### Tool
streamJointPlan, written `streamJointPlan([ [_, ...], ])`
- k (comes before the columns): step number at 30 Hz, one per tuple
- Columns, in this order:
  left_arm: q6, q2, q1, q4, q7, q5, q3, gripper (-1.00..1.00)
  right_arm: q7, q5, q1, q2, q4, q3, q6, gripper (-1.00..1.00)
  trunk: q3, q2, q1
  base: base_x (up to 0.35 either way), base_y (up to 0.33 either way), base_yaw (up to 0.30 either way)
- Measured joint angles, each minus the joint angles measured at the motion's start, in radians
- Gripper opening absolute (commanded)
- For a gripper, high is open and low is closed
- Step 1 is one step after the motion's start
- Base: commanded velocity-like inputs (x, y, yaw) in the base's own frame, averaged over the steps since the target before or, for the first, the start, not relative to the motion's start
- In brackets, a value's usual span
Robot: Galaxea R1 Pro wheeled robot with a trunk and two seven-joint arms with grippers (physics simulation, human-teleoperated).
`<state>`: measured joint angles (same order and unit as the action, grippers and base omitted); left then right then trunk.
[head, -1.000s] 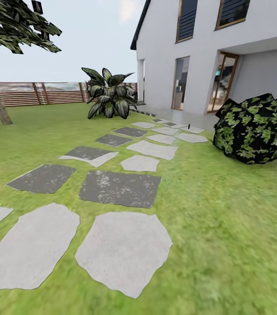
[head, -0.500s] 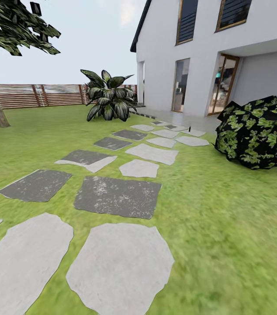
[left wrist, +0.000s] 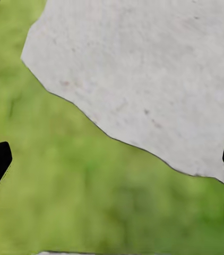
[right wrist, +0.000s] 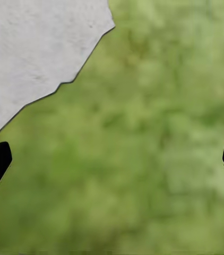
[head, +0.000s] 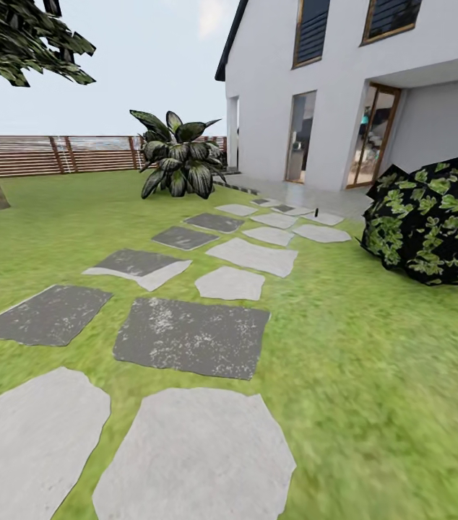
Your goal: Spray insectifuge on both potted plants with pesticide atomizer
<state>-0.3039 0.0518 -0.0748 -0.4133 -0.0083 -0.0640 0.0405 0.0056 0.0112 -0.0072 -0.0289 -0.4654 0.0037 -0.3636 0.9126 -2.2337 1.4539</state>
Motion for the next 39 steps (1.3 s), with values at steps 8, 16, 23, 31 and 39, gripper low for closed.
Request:
streamJointPlan([
  [8, -0.031, 0.000, 0.000, 0.000, 0.000, 0.000, 0.000, 1.00, 0.000, 0.000, 0.000, 0.000, 0.000, 0.000, 0.000, 1.00, 0.000, 0.000, 0.000, 0.339, 0.000, 0.000],
  [16, -0.040, 0.000, 0.000, 0.000, 0.000, 0.000, 0.000, 1.00, 0.000, 0.000, 0.000, 0.000, 0.000, 0.000, 0.000, 1.00, 0.000, 0.000, 0.000, 0.339, 0.000, 0.000],
  [23, -0.041, 0.000, 0.000, 0.000, 0.000, 0.000, -0.001, 1.00, 0.000, 0.000, 0.000, 0.000, 0.000, 0.000, 0.000, 1.00, 0.000, 0.000, 0.000, 0.339, 0.000, 0.000],
  [31, -0.041, 0.000, 0.000, 0.000, 0.000, 0.000, -0.001, 1.00, 0.000, 0.000, 0.000, 0.000, 0.000, 0.000, 0.000, 1.00, 0.000, 0.000, 0.000, 0.339, 0.000, 0.000],
  [39, -0.041, 0.000, 0.000, 0.000, 0.001, 0.000, -0.001, 1.00, 0.000, 0.000, 0.000, 0.000, 0.000, 0.001, 0.000, 1.00, 0.000, 0.000, 0.000, 0.339, 0.000, 0.000],
])
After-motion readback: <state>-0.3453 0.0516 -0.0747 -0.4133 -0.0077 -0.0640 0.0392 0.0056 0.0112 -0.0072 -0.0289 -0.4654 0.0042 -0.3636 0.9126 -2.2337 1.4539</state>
